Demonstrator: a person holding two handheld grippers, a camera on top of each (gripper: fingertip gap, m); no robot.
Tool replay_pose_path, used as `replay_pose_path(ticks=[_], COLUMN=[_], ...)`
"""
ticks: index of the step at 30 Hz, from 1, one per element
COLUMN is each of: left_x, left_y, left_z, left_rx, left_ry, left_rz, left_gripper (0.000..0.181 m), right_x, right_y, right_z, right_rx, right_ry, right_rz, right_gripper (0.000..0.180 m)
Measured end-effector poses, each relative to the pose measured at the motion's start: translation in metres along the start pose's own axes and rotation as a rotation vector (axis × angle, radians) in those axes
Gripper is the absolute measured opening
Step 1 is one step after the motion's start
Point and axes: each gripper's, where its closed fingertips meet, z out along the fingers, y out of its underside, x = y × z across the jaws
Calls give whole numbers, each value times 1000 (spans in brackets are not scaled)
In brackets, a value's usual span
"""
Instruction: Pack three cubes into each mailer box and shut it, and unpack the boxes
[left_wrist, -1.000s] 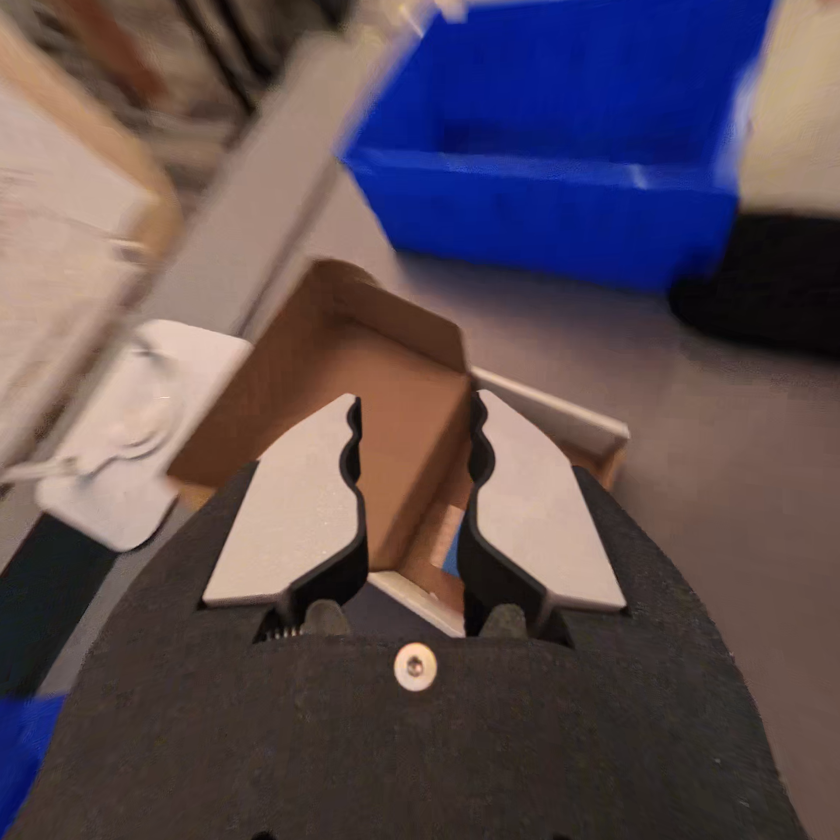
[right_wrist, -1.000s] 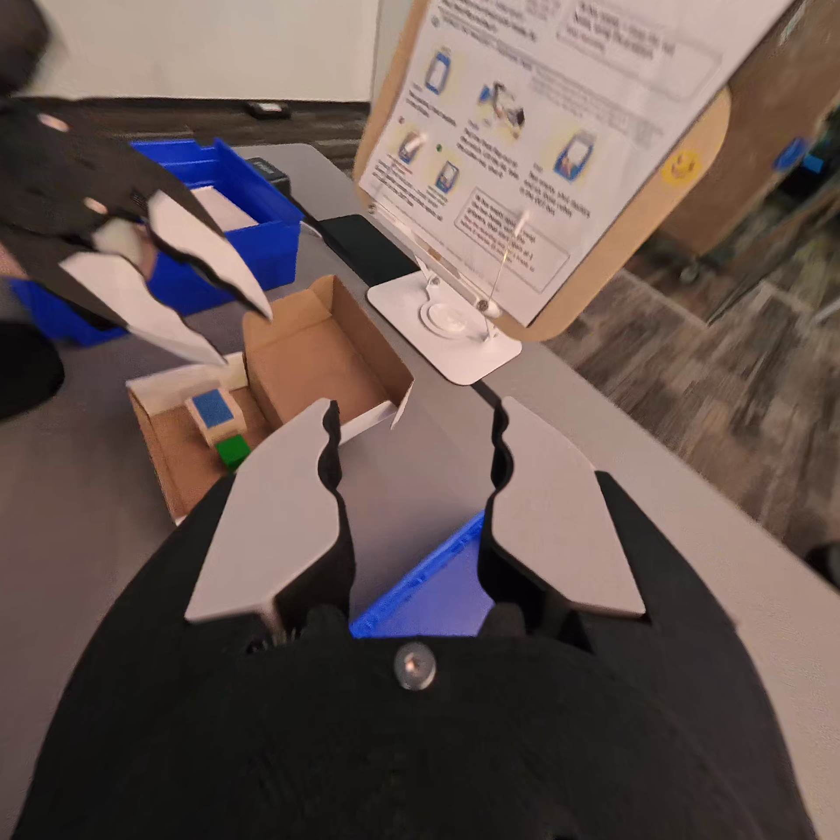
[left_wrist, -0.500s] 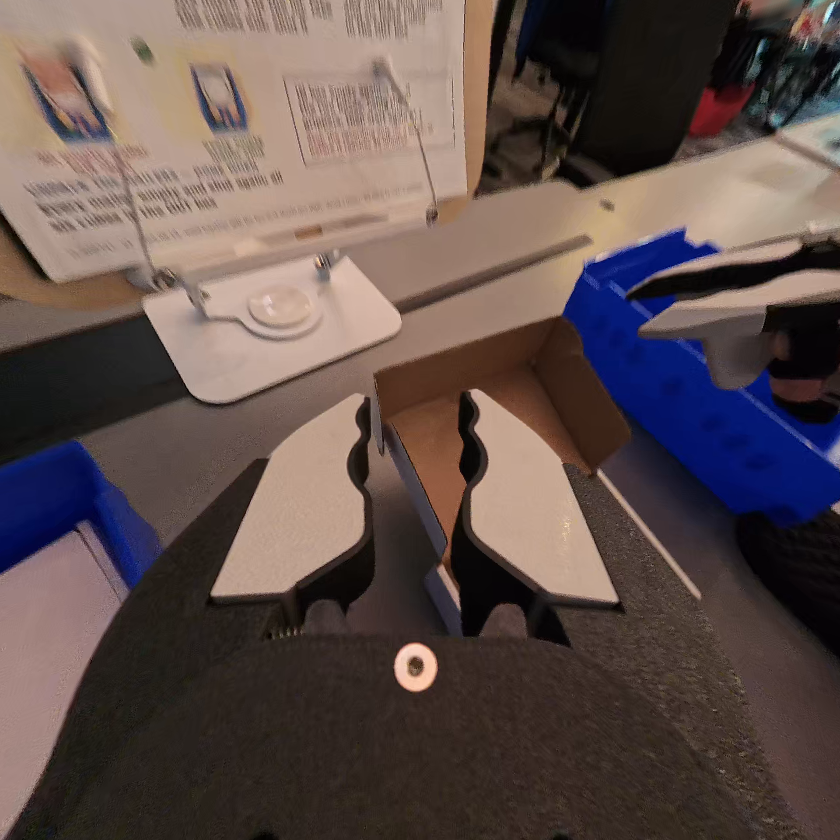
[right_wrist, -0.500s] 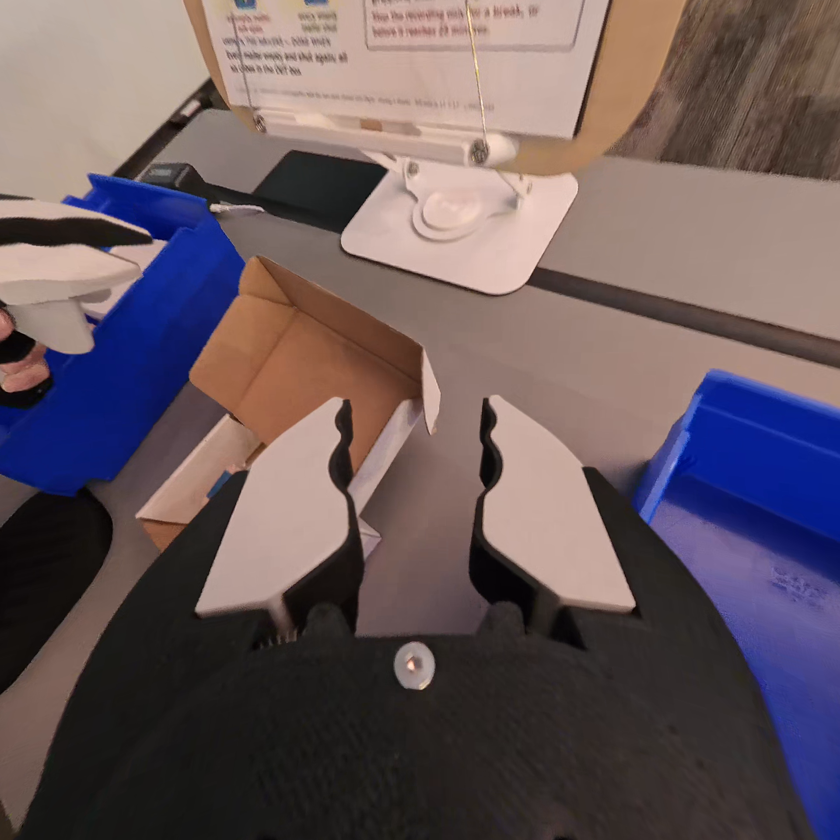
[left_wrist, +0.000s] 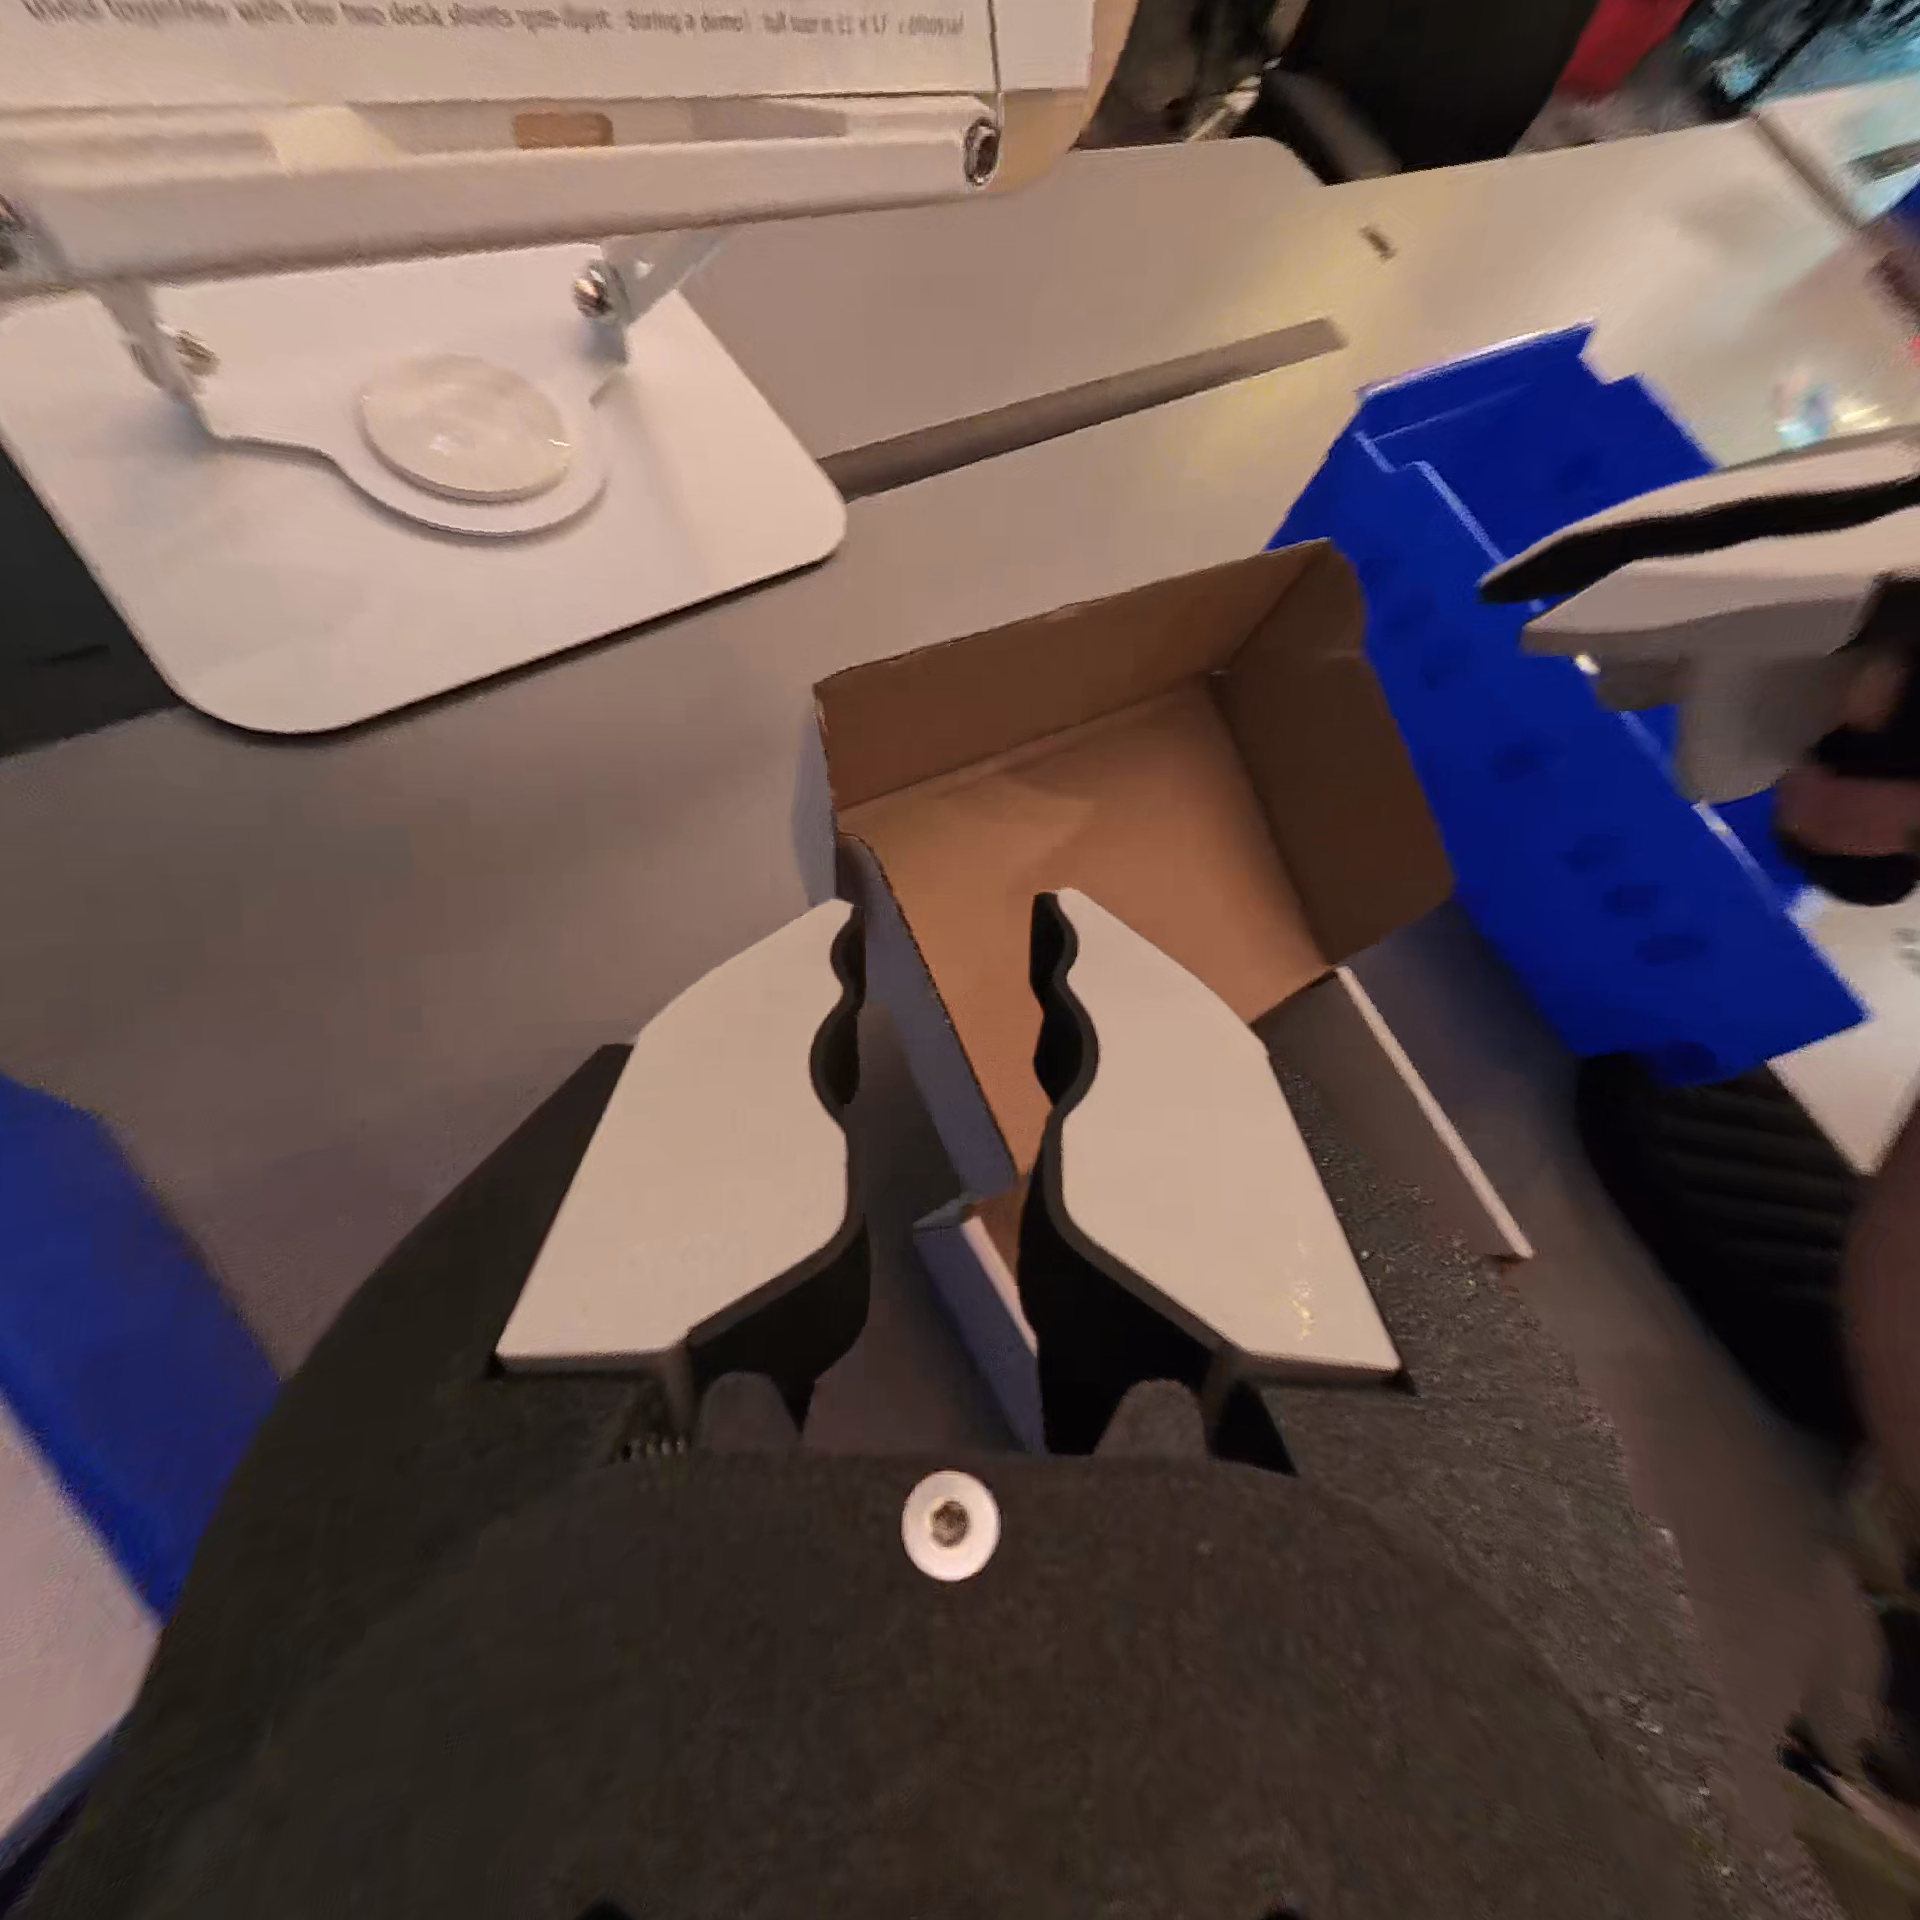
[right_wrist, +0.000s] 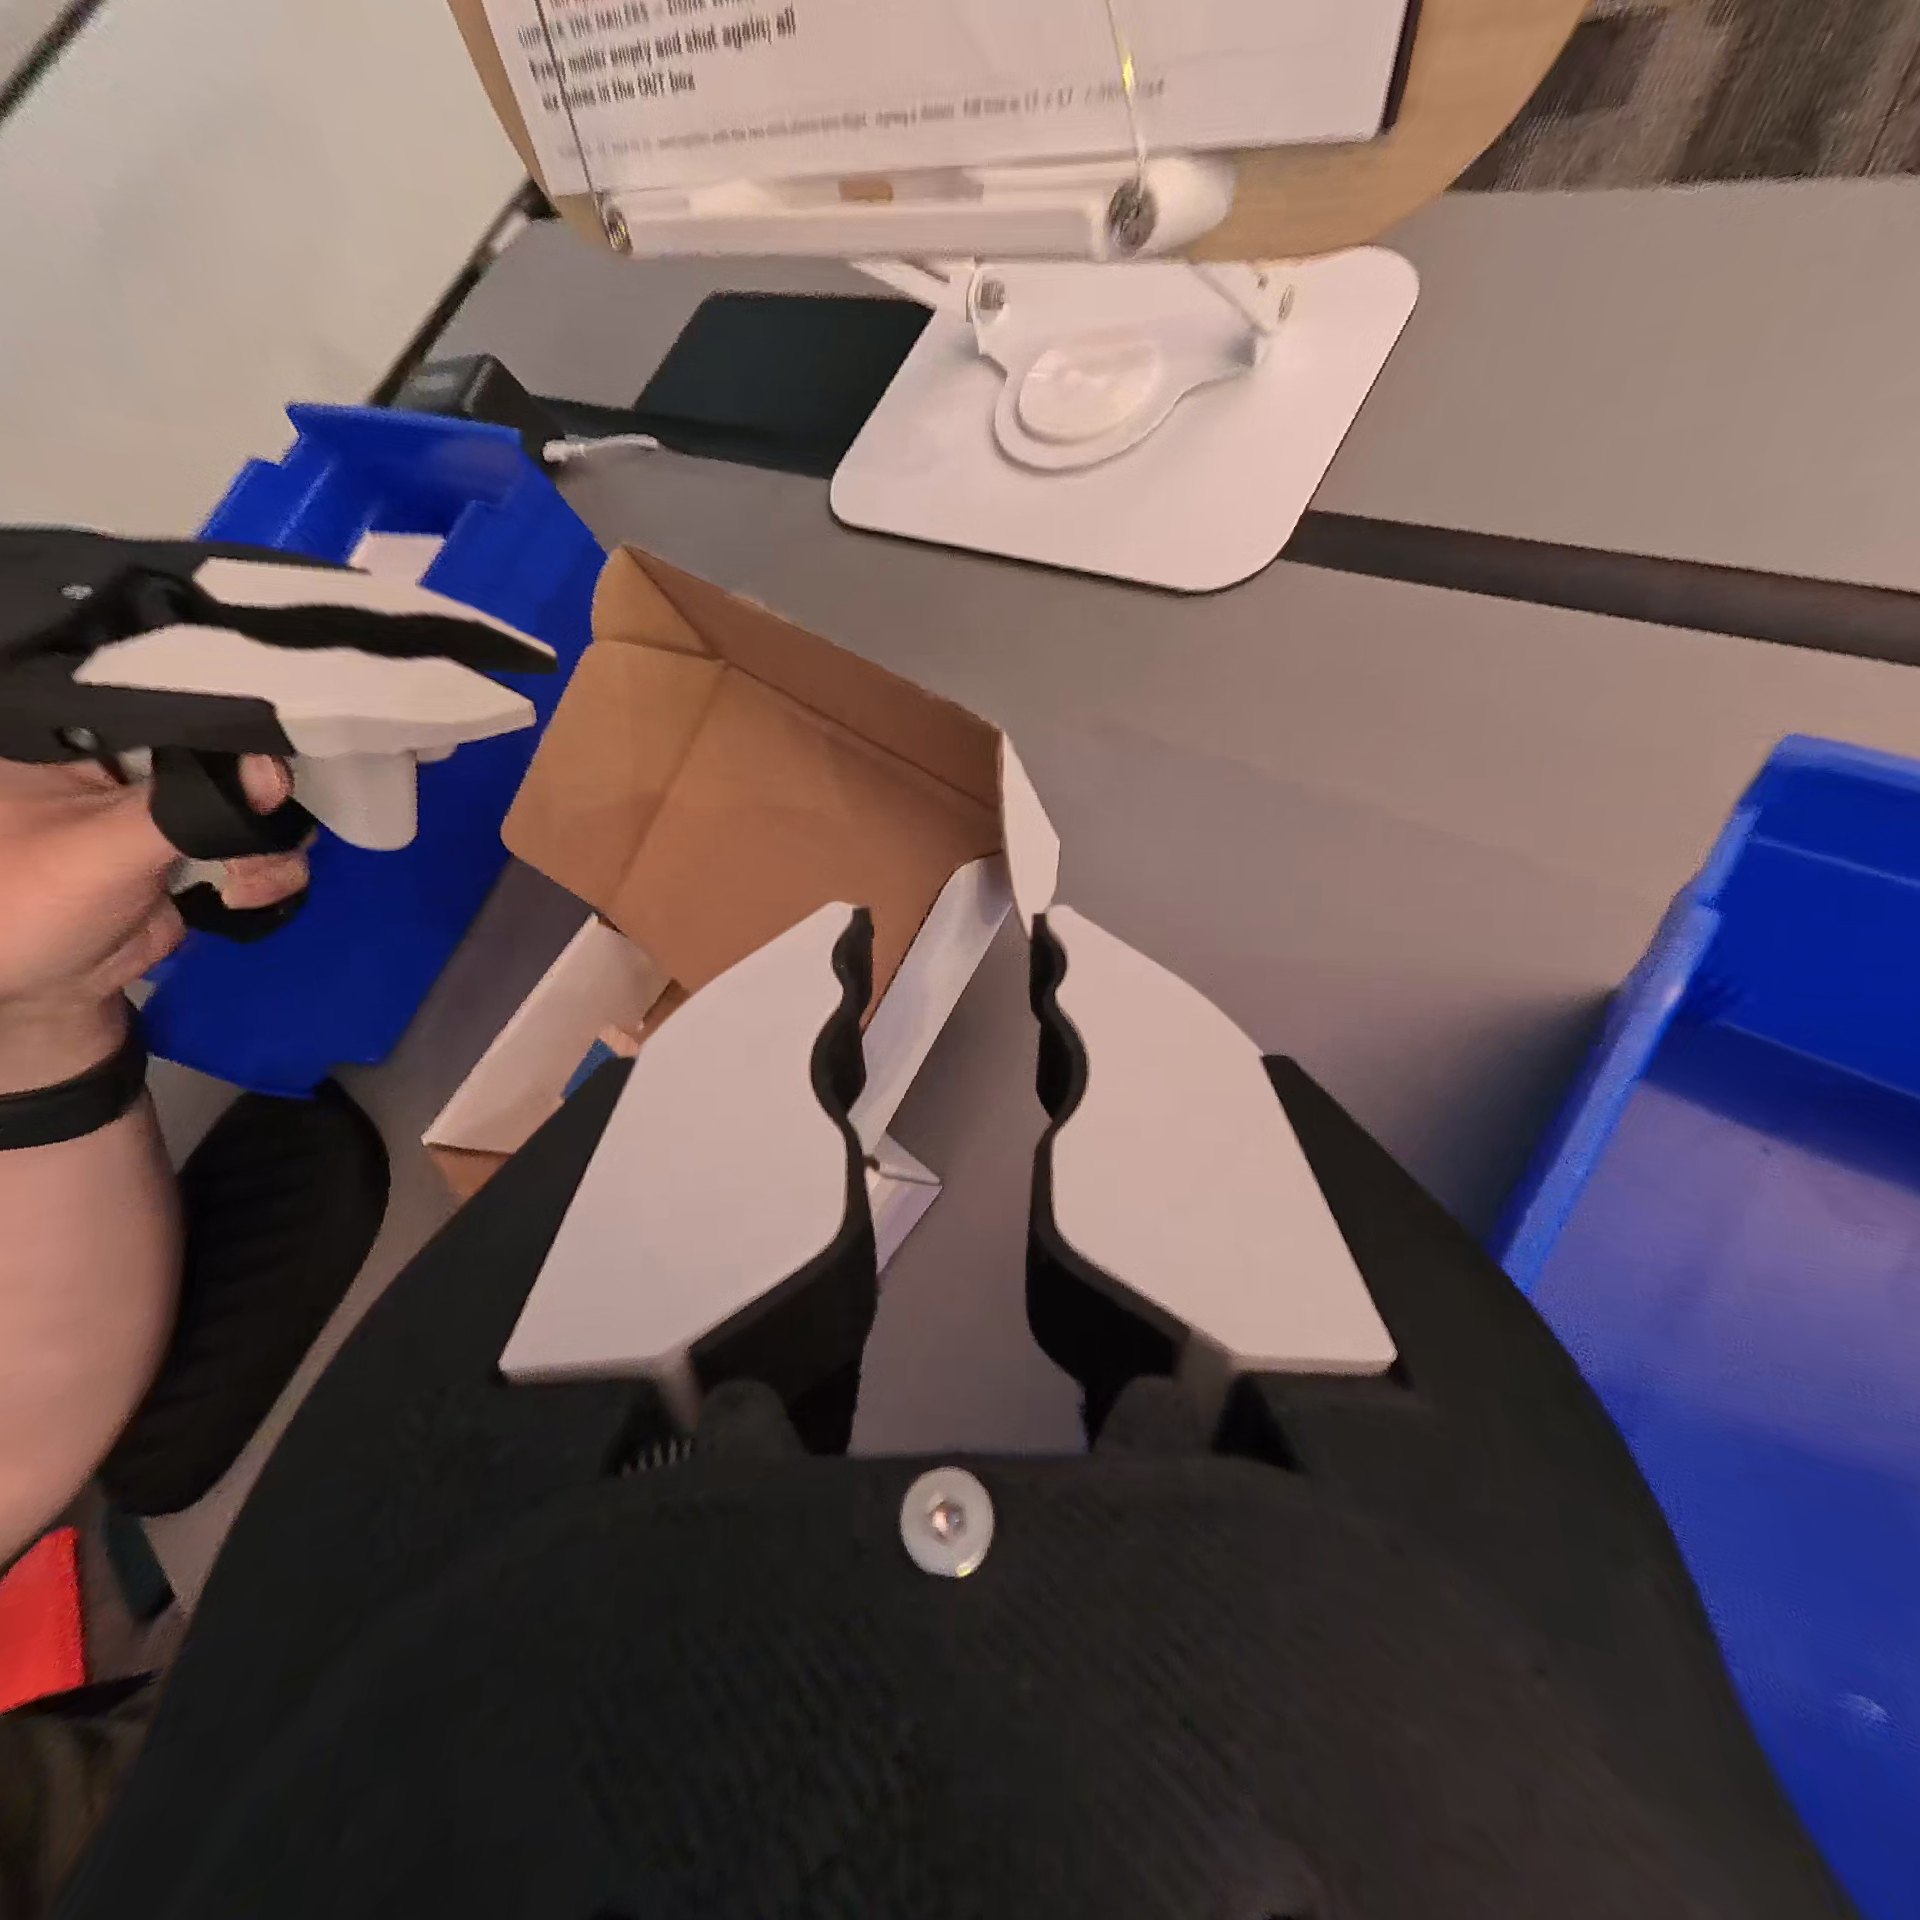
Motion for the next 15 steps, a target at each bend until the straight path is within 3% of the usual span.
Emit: replay_pose_path(ticks=[6, 10, 15], left_x=[5, 1, 2], left_y=[14, 20, 30], left_z=[9, 14, 15], left_rx=[-80, -117, -184], left_ry=[25, -76, -117], left_rz=[1, 77, 103], left_gripper=[24, 14, 15], right_x=[-18, -15, -11], right_y=[20, 33, 37], right_z=[24, 34, 36], right_rx=[-114, -181, -209], right_ry=[-77, -16, 48], right_rz=[15, -39, -97], right_gripper=[27, 19, 12])
